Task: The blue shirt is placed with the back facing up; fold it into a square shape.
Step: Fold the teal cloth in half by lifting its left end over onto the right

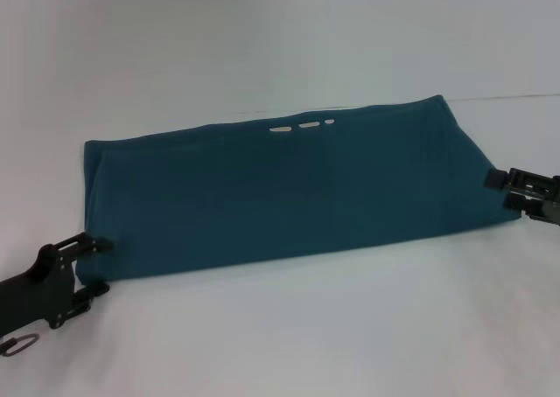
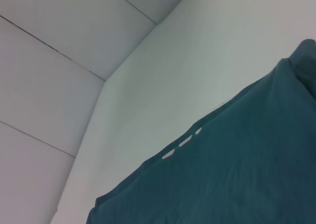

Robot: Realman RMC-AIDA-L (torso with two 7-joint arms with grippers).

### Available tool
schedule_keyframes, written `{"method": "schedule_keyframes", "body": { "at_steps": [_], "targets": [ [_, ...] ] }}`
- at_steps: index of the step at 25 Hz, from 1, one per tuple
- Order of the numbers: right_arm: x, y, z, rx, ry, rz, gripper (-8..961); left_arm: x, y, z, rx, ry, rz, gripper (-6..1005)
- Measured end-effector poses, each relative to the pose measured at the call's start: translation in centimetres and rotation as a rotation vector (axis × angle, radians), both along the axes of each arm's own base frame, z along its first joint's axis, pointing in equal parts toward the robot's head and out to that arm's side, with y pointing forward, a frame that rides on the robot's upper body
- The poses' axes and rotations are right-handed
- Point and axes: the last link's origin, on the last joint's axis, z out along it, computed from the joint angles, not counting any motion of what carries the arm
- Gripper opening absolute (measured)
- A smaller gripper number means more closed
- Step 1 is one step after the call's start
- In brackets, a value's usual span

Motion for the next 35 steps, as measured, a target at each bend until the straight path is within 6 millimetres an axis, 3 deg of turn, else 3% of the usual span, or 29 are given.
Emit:
{"method": "schedule_keyframes", "body": {
  "at_steps": [35],
  "targets": [
    [0.5, -0.4, 0.2, 0.011, 0.001, -0.01, 852, 2.3, 3.7, -0.6, 0.022, 0.099, -0.07, 715]
  ]
}}
